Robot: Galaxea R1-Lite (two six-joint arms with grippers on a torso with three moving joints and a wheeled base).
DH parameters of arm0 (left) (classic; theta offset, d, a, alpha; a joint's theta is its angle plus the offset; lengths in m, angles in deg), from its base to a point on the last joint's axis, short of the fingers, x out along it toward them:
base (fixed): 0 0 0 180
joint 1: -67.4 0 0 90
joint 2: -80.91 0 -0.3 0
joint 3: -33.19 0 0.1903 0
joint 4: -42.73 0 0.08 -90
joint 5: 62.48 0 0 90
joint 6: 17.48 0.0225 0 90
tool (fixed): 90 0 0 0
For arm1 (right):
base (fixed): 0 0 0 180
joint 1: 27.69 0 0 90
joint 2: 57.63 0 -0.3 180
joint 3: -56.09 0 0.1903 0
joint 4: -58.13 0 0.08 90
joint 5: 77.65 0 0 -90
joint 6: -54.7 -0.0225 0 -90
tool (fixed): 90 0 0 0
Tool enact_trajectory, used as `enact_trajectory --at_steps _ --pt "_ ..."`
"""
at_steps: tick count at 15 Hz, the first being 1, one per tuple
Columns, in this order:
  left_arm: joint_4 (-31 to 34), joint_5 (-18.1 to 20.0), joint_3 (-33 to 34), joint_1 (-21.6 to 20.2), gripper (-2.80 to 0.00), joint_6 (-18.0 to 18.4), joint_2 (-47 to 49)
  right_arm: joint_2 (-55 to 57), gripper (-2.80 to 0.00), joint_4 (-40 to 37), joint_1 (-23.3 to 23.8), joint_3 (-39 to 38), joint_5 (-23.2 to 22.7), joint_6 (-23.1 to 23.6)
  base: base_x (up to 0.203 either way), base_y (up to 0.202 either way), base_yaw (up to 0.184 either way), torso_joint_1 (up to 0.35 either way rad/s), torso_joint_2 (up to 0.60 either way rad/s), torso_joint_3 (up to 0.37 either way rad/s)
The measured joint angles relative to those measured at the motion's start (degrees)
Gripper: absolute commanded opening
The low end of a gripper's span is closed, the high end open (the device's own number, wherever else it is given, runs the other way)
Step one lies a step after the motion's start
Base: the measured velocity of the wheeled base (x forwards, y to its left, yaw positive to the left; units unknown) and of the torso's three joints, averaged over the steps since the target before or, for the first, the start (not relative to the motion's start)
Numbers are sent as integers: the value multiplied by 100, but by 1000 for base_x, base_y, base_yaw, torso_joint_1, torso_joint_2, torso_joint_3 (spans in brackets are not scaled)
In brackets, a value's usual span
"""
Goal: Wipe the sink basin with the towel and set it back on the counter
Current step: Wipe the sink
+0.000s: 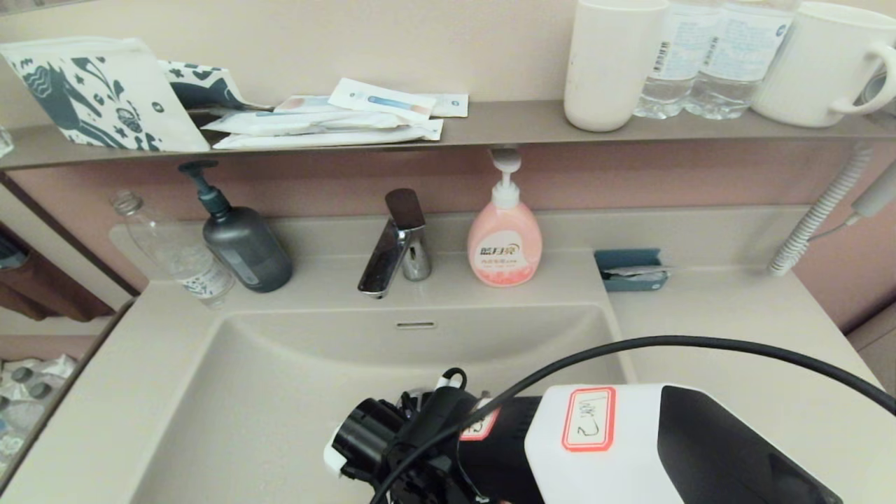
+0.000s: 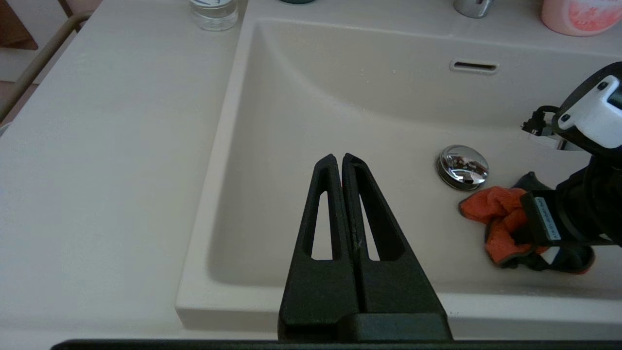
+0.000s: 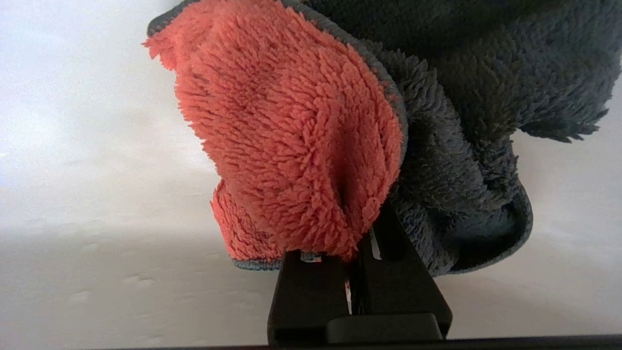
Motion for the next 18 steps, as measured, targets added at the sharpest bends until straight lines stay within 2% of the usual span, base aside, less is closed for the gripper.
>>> enact_trajectory --at_steps 4,10,18 --pt "0 1 0 0 -280 1 0 0 -280 564 -31 17 -97 2 0 0 0 0 0 0" --pt "0 1 0 0 -280 2 0 -78 -280 1317 -66 17 -675 2 0 0 0 0 0 0" --pt "0 1 0 0 -280 4 0 -214 -280 1415 -82 20 -785 18 0 0 0 0 0 0"
